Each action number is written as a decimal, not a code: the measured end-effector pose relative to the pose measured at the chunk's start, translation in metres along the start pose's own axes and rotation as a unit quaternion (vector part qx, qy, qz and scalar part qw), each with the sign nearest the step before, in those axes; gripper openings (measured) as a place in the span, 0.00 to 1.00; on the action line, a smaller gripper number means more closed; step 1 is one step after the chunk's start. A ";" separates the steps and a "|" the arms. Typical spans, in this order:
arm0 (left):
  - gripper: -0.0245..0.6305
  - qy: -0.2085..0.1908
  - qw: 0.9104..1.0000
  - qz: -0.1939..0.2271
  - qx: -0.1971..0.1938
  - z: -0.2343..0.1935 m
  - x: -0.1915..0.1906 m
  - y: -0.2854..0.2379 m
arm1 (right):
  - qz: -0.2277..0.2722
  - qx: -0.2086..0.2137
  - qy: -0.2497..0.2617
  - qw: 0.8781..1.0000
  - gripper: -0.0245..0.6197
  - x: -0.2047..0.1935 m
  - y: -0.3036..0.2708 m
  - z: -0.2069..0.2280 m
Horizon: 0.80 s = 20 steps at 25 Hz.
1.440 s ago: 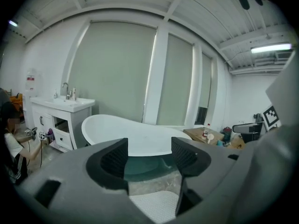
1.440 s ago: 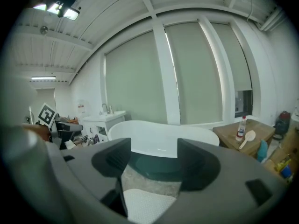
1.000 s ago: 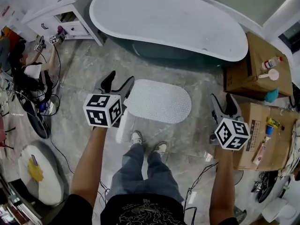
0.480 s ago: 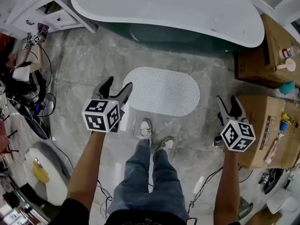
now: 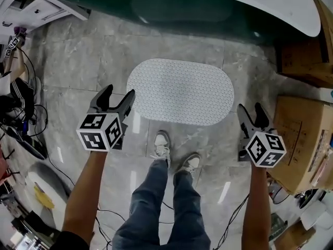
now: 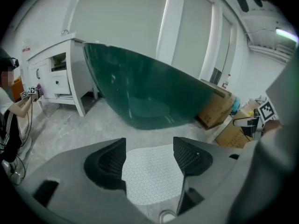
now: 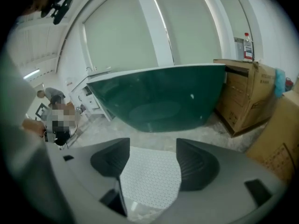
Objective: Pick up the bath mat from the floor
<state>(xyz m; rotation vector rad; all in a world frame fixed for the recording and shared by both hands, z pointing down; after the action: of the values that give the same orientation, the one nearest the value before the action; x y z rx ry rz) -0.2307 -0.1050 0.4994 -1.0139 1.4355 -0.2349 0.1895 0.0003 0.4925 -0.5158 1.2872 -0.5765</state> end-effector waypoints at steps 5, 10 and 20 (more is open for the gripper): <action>0.57 0.017 1.000 -0.020 0.004 -0.030 -0.069 -0.049 | -0.031 -0.002 0.026 0.999 0.53 -0.064 -0.051 0.022; 0.58 0.027 0.999 -0.034 0.010 -0.050 -0.136 -0.090 | -0.050 -0.002 0.032 0.998 0.54 -0.123 -0.094 0.041; 0.66 0.033 0.998 -0.051 0.032 -0.101 -0.229 -0.197 | -0.063 -0.013 0.033 0.997 0.60 -0.207 -0.186 0.092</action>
<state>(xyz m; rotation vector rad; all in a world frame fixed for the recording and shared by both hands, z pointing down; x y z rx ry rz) -0.2794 -0.1071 0.8137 -1.0368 1.4280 -0.3901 0.2225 -0.0005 0.7845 -0.6062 1.3336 -0.6868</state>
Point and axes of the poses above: the fingertips, and each gripper's own axes: y backward along the fingers, z to its right, x out of its top, the point moved 5 cm from there along y, backward along the fingers, and after that the axes turned 1 degree about -x, right-handed, at the moved point
